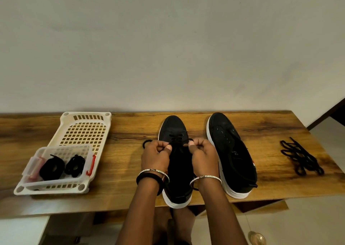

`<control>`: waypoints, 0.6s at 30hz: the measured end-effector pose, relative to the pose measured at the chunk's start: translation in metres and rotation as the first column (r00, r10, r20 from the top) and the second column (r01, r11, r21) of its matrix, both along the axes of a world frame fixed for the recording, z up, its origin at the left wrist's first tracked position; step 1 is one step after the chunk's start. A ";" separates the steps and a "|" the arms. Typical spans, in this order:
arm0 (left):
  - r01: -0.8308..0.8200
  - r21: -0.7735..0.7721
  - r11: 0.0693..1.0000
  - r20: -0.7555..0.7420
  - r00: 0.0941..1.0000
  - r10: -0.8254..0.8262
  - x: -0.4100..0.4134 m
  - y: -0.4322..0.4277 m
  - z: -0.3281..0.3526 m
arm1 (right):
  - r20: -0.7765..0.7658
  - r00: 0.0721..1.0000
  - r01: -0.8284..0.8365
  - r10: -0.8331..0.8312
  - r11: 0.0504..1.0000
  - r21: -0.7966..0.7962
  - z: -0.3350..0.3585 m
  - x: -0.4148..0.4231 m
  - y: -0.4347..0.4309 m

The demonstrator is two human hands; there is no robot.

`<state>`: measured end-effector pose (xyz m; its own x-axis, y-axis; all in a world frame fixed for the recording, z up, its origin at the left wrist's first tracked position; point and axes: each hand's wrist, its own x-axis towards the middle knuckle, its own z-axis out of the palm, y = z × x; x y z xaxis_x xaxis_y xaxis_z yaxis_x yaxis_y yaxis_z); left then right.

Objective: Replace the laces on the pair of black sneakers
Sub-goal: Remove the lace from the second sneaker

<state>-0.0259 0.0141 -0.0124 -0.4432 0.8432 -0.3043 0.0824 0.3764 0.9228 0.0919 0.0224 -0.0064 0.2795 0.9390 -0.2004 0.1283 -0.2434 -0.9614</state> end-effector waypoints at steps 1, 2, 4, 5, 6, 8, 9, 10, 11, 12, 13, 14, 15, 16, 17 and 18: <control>0.010 -0.011 1.000 0.011 1.000 -0.009 0.001 0.001 0.000 | -0.036 0.999 0.000 -0.001 1.000 -0.013 0.001 0.001 0.001; 0.021 -0.014 1.000 0.003 1.000 -0.021 0.001 0.002 0.001 | -0.007 1.000 -0.028 0.028 1.000 0.006 0.003 0.002 0.000; 0.046 0.007 0.999 -0.021 0.999 -0.046 0.002 0.001 0.007 | 0.198 0.969 -0.165 0.150 0.984 0.064 0.003 0.004 -0.001; 0.064 0.022 0.998 -0.029 0.998 -0.063 0.003 0.000 0.009 | 0.304 0.933 -0.227 0.191 0.970 0.088 0.004 0.003 -0.002; 0.087 0.031 0.996 -0.053 0.995 -0.085 0.003 -0.001 0.010 | 0.384 0.901 -0.260 0.199 0.959 0.112 0.003 0.003 -0.003; 0.121 0.034 0.992 -0.135 0.984 -0.115 0.005 -0.003 0.011 | 0.463 0.874 -0.243 0.149 0.958 0.152 0.000 0.002 -0.003; 0.122 0.037 0.992 -0.135 0.984 -0.116 0.006 -0.003 0.012 | 0.467 0.877 -0.214 0.115 0.963 0.166 -0.001 0.001 -0.003; 0.111 0.034 0.993 -0.074 0.991 -0.108 0.006 -0.003 0.014 | 0.458 0.886 -0.181 0.079 0.966 0.184 -0.002 0.001 -0.003; 0.079 0.037 0.996 0.042 0.996 -0.081 0.006 -0.003 0.018 | 0.445 0.894 -0.151 0.047 0.968 0.200 -0.003 0.001 -0.003; 0.035 0.023 0.999 0.182 0.983 -0.038 0.005 -0.003 0.022 | 0.434 0.901 -0.125 0.025 0.971 0.205 -0.004 0.002 -0.002; -0.021 0.002 1.000 0.322 0.946 0.019 0.003 -0.002 0.026 | 0.421 0.907 -0.106 0.016 0.975 0.193 -0.005 0.003 -0.002; -0.075 -0.011 0.997 0.452 0.889 0.072 0.000 -0.003 0.029 | 0.403 0.915 -0.090 0.010 0.980 0.179 -0.006 0.004 -0.001; -0.132 -0.012 0.991 0.578 0.808 0.114 -0.005 -0.004 0.032 | 0.375 0.927 -0.073 0.005 0.983 0.167 -0.007 0.005 -0.001; -0.187 -0.006 0.982 0.688 0.712 0.140 -0.010 -0.006 0.034 | 0.340 0.940 -0.055 -0.003 0.986 0.160 -0.007 0.006 0.000; -0.254 -0.006 0.967 0.772 0.613 0.166 -0.015 -0.008 0.035 | 0.310 0.951 -0.037 -0.014 0.987 0.156 -0.007 0.007 0.000; -0.325 -0.023 0.946 0.819 0.536 0.204 -0.022 -0.009 0.033 | 0.290 0.957 -0.024 -0.023 0.988 0.155 -0.007 0.007 -0.001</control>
